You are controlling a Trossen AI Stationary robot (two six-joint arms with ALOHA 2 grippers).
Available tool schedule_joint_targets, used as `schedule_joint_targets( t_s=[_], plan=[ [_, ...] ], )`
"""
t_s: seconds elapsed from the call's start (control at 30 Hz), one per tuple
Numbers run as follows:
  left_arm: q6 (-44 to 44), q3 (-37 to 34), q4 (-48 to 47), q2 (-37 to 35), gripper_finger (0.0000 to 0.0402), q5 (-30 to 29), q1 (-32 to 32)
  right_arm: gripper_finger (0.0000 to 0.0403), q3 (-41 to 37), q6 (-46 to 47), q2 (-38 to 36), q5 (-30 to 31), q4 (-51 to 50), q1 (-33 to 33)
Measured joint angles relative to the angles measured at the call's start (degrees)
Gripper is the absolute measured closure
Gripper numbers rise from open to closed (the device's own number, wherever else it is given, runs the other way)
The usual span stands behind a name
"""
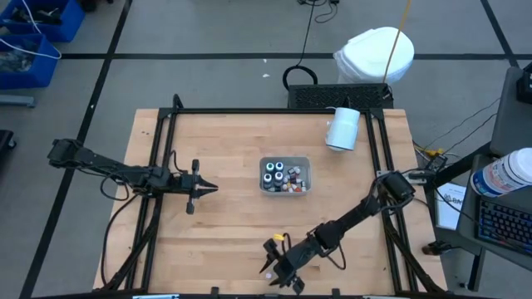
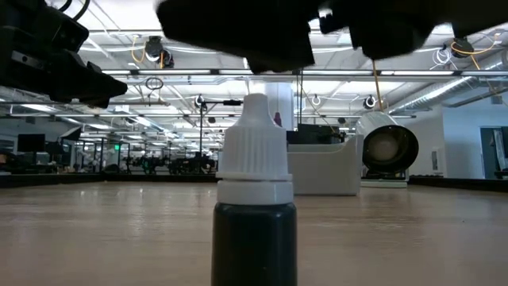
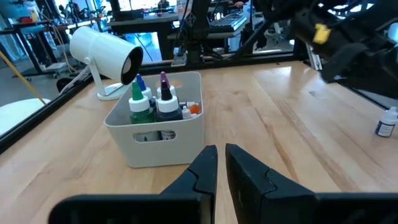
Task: Pick & Place food coloring
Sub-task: Put the small blue food coloring bottle into the gray bin
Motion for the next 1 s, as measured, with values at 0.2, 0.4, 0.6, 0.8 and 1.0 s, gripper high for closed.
schedule_joint_targets(
  t_s=[0.2,0.4,0.6,0.8,1.0],
  plan=[
    [0.02,0.02,-0.46,0.02,0.0360,0.00,-0.02,0.0190,-3.94,1.83,-0.50,0.12,4.56,-0.45],
    [0.04,0.02,-0.56,0.02,0.0360,0.00,-0.01,0.0190,-4.69,-0.45,-0.57,4.33,5.58,0.56],
    [0.07,0.02,-0.87,0.00,0.0360,0.00,-0.02,0.0184,-4.69,1.04,-0.57,4.37,4.84,0.47],
    [0.13,0.02,-0.87,0.00,0.0360,0.00,-0.02,0.0183,-5.20,1.24,-0.57,4.18,4.16,0.50],
    [0.13,0.02,-0.85,0.02,0.0360,-0.01,-0.02,0.0192,-7.95,1.98,-0.55,2.97,9.41,0.49]
  ],
)
